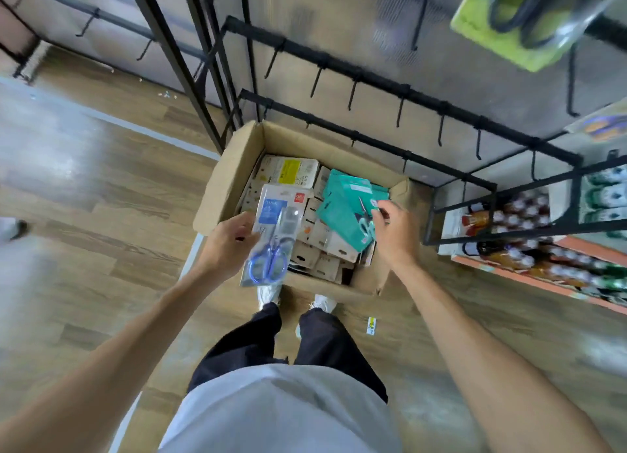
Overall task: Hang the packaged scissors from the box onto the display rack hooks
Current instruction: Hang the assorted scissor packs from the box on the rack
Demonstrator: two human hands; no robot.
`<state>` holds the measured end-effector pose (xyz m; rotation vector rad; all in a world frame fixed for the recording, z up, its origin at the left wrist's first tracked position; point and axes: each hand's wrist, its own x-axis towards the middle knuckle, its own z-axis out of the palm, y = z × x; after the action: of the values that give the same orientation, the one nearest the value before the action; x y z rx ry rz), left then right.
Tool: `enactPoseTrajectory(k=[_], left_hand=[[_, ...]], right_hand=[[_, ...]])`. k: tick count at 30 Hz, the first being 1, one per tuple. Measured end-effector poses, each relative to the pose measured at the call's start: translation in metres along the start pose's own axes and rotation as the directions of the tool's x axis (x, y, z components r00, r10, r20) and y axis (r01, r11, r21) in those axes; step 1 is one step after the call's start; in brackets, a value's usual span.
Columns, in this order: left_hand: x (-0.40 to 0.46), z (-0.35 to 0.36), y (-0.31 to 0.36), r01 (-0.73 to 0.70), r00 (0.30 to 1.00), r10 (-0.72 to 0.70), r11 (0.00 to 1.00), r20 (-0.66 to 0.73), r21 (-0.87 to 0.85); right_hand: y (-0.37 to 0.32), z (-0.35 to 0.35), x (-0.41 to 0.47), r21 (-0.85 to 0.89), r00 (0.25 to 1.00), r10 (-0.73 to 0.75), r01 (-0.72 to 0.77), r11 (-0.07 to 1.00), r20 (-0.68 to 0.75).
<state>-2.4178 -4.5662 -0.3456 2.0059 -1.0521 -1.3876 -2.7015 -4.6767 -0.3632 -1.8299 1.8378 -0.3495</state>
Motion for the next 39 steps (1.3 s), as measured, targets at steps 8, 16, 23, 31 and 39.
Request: enactPoseTrajectory(k=[8,16,23,31,39], left_hand=[[-0.032,-0.021,0.1,-0.374,0.927,0.37,0.923,0.059,0.093],[-0.006,0.014,0.169,-0.548,0.834,0.521,0.819,0.182,0.168],[-0.007,0.062,0.211,-0.622,0.779,0.583,0.766,0.233,0.163],[0.0,0.118,0.241,-0.602,0.798,0.589,0.777,0.125,0.183],[-0.005,0.153,0.26,-0.564,0.808,0.588,0.793,-0.046,0.229]], right_hand=[[-0.041,-0.144,-0.043,0.183,0.963,-0.021,0.073,0.98,-0.268],[-0.02,-0.195,-0.072,0.214,0.916,0.041,0.05,0.975,-0.399],[0.027,-0.219,-0.057,0.299,0.89,0.167,-0.036,0.953,-0.424],[0.069,-0.242,0.02,0.457,0.924,0.248,-0.093,0.884,-0.291],[0.099,-0.234,0.08,0.555,0.964,0.232,-0.124,0.823,-0.128]])
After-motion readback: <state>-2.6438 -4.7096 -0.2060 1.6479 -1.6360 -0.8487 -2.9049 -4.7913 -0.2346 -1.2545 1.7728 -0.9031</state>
